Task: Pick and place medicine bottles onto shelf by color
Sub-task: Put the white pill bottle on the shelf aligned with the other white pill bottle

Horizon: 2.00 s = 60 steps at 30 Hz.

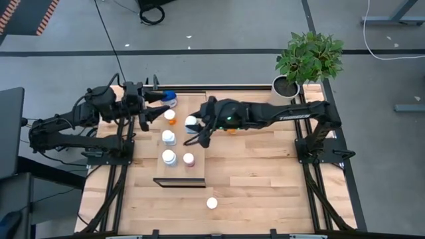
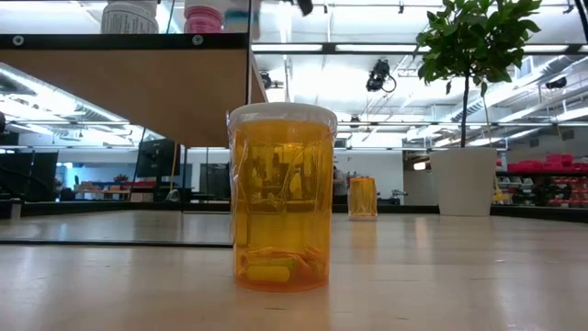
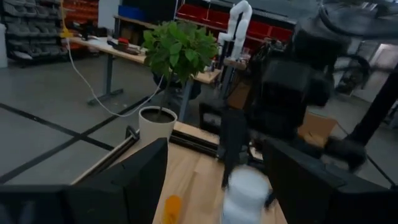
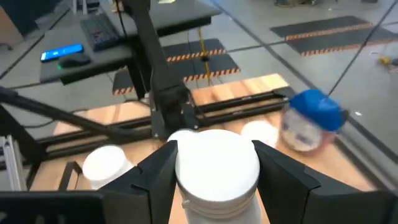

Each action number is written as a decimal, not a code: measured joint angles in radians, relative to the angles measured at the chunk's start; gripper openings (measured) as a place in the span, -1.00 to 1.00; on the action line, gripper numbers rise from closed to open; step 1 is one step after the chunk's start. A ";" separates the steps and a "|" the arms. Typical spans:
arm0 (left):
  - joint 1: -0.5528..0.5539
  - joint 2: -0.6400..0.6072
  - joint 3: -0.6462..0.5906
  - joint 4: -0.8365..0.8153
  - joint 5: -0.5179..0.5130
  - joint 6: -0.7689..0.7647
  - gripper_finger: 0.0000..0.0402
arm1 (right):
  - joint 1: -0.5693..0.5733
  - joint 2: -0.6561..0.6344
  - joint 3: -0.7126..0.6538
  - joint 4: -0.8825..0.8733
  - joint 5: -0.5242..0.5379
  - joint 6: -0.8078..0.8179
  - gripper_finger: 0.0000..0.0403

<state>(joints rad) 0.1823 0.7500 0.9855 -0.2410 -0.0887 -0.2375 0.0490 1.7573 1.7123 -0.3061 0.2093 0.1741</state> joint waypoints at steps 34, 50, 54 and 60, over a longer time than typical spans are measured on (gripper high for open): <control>0.000 0.002 0.000 -0.014 -0.004 -0.006 0.33 | 0.006 0.077 -0.166 0.222 0.110 0.164 -0.01; 0.000 0.002 0.001 -0.021 -0.005 -0.007 0.33 | 0.014 0.136 -0.169 0.245 0.111 0.172 0.00; 0.000 0.002 0.001 -0.021 -0.005 -0.013 0.33 | 0.020 0.141 -0.165 0.277 0.113 0.180 0.00; -0.001 0.002 0.001 -0.022 -0.004 -0.013 0.33 | 0.021 0.141 -0.165 0.247 0.127 0.177 0.00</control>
<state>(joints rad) 0.1814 0.7521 0.9867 -0.2628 -0.0931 -0.2504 0.0702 1.8980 1.5475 -0.0594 0.3367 0.3514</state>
